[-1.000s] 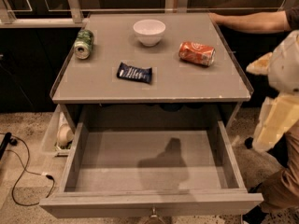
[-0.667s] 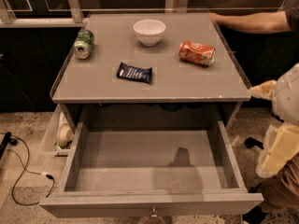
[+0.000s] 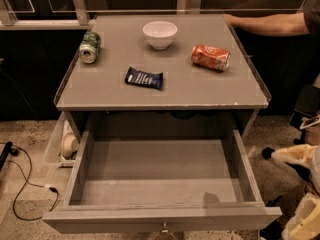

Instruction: Close top drawer

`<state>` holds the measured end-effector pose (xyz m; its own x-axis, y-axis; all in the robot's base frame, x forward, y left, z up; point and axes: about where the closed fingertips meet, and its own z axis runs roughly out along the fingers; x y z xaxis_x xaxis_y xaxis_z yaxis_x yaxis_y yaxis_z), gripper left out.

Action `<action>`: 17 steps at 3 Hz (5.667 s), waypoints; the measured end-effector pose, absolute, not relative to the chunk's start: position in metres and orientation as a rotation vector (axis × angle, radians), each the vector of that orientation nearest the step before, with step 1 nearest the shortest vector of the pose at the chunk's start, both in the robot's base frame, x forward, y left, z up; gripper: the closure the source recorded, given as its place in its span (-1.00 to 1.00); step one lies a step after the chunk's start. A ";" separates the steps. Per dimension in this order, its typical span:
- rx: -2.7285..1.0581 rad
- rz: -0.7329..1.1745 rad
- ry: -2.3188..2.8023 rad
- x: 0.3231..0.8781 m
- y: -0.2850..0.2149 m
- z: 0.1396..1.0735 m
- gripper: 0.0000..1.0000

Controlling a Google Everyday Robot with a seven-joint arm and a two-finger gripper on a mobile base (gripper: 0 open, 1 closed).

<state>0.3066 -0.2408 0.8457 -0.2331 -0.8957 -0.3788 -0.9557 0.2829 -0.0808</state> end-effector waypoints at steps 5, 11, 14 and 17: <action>-1.648 0.397 2.253 0.275 -0.227 0.721 1.00; -1.527 0.377 2.140 0.317 -0.192 0.684 1.00; -1.506 0.424 2.195 0.307 -0.198 0.650 1.00; -1.522 0.420 2.189 0.318 -0.189 0.637 0.16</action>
Offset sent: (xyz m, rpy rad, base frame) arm -0.0249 0.0079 -0.0141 0.0254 0.0061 0.0148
